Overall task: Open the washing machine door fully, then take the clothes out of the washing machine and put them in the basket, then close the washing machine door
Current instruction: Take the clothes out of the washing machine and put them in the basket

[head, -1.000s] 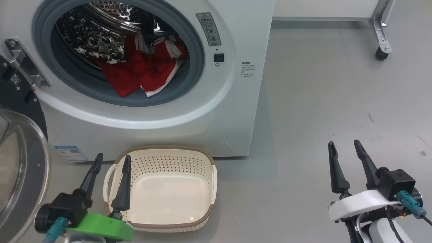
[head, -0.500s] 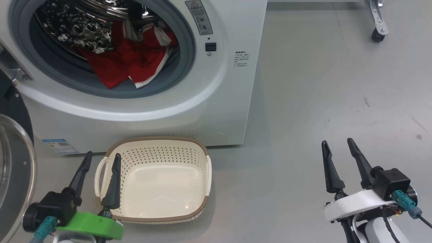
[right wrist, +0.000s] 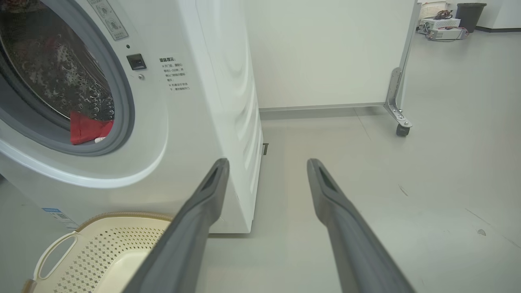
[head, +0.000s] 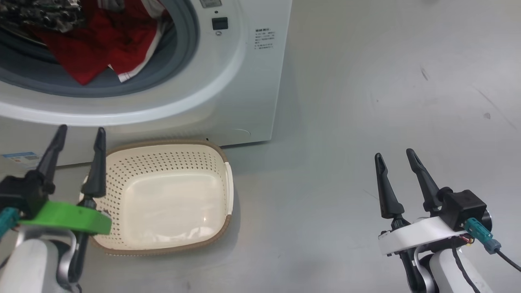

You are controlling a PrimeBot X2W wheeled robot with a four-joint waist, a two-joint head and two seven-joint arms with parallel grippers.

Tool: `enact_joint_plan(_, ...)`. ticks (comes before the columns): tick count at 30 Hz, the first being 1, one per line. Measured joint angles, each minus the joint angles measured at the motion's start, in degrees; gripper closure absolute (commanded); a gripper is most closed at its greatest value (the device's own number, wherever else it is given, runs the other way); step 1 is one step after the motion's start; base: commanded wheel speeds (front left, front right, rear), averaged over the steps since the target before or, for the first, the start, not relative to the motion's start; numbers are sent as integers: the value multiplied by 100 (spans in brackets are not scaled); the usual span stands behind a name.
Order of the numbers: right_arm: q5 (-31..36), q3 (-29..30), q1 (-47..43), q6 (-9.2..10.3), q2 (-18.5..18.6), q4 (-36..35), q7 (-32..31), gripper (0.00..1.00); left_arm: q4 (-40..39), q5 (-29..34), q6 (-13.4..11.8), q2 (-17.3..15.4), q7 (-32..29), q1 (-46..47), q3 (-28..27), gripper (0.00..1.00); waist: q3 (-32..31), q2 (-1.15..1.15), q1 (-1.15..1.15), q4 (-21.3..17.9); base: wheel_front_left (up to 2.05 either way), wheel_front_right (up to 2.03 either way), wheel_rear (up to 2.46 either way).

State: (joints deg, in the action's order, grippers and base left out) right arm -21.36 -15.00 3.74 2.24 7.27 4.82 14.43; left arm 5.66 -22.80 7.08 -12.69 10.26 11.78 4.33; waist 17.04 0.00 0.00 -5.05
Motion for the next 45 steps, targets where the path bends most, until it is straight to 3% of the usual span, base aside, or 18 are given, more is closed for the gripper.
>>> enact_joint_plan(21, 51, -175, 512, 36, -331, -13, 0, 0, 881, -587, -381, -623, -1695, 2199, -699, 0, 1161, 0, 0, -1067, 0, 0, 0)
enact_joint_plan(45, 23, -220, 691, -16, -474, 13, 1, 0, 2339, -439, -533, -1582, -3306, 3659, -646, 0, 1822, 0, 0, -2047, 0, 0, 0)
